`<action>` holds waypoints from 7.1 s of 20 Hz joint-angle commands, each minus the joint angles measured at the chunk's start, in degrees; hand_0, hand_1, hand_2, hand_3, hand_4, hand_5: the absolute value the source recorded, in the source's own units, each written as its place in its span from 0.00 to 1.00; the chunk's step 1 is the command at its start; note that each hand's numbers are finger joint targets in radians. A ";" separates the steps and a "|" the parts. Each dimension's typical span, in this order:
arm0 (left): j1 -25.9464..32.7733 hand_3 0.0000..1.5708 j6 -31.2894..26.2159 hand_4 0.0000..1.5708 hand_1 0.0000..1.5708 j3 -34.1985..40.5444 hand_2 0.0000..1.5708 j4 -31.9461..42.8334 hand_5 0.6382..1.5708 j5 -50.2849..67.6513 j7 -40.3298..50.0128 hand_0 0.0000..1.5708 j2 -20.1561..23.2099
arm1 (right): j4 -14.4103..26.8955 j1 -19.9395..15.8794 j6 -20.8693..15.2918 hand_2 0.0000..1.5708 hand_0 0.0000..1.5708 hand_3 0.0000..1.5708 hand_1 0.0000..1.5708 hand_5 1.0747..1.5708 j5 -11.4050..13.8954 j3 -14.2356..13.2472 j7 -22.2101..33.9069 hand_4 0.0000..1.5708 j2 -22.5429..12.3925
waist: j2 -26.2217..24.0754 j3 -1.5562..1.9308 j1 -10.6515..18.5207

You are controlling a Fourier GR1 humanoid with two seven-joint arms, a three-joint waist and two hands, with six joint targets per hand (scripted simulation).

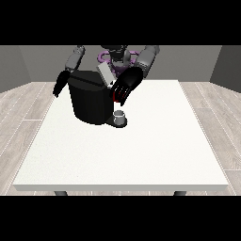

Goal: Insert the coffee pod into the coffee machine and close the lid

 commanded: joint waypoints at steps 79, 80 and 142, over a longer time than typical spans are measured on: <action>60.71 0.00 -3.97 0.21 0.00 4.22 0.00 -45.51 1.00 46.02 11.07 0.00 -26.66 | 17.84 -11.52 14.29 0.00 0.00 0.00 0.00 1.00 -12.78 -5.56 0.97 0.13 -5.95 | -20.63 -0.05 28.68; 58.47 0.00 -1.72 0.20 0.00 2.88 0.00 -45.50 1.00 44.83 14.65 0.00 -28.49 | 18.02 -14.61 14.61 0.00 0.00 0.00 0.00 1.00 -13.40 -5.68 3.07 0.10 -5.87 | -20.35 -0.04 28.77; 48.49 0.00 -7.92 0.21 0.00 -2.09 0.00 -47.39 1.00 47.43 12.16 0.00 -28.61 | 5.57 -31.04 7.92 0.00 0.00 0.00 0.00 1.00 -2.57 -0.48 5.30 0.00 -5.72 | -4.68 -0.05 47.47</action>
